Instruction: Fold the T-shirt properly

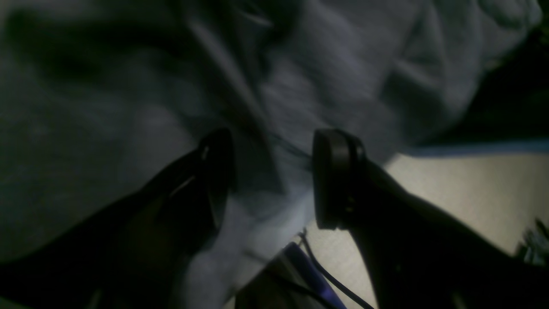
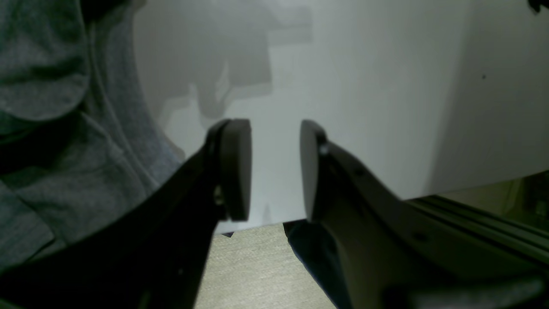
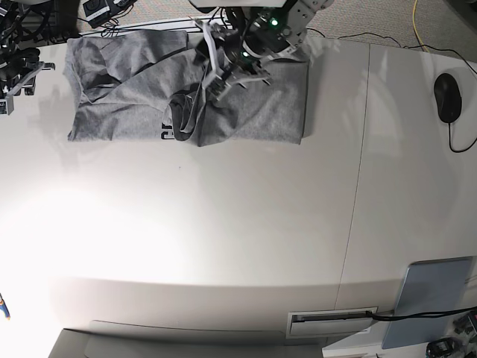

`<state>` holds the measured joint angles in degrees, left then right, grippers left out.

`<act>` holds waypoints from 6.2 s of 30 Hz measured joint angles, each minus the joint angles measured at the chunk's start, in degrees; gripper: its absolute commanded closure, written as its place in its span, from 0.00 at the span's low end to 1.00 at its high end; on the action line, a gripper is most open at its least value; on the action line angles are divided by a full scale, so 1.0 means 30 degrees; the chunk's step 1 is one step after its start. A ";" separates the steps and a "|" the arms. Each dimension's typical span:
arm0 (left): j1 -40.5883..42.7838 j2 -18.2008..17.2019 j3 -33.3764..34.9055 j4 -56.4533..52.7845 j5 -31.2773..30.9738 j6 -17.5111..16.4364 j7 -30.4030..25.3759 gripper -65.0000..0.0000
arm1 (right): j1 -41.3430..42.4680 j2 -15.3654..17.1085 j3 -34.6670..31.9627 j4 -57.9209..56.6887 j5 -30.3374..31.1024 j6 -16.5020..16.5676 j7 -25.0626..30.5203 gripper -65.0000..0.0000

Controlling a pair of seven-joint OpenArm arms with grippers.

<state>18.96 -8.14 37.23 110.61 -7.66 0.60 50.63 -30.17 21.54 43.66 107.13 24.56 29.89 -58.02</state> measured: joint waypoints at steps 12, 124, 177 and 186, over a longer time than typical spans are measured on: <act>-0.0146 0.0000 0.0066 -0.0379 0.0699 0.0146 -0.0204 1.00 | 0.0000 0.0000 0.0000 0.0000 0.0000 0.0000 -0.0007 0.70; -0.1151 -0.0350 0.0189 0.2878 0.2404 -0.2069 0.0670 0.52 | 0.4656 0.1902 -0.4182 -0.8466 1.5373 0.2353 -0.7504 0.44; -0.1100 -0.0350 0.0197 0.2878 0.2404 -0.2149 0.0678 0.52 | 0.4816 -0.0219 -0.4401 -0.8320 1.3610 0.0984 -0.6572 0.44; -0.1100 -0.0350 0.0197 0.2878 0.2404 -0.2149 0.0670 0.52 | 0.4874 -0.0525 -0.6834 -0.8218 1.4367 0.1064 -0.6113 0.46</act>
<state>15.66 -9.19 37.82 119.24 -0.45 -5.85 52.64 -15.55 19.97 23.16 82.48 67.66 33.08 -76.36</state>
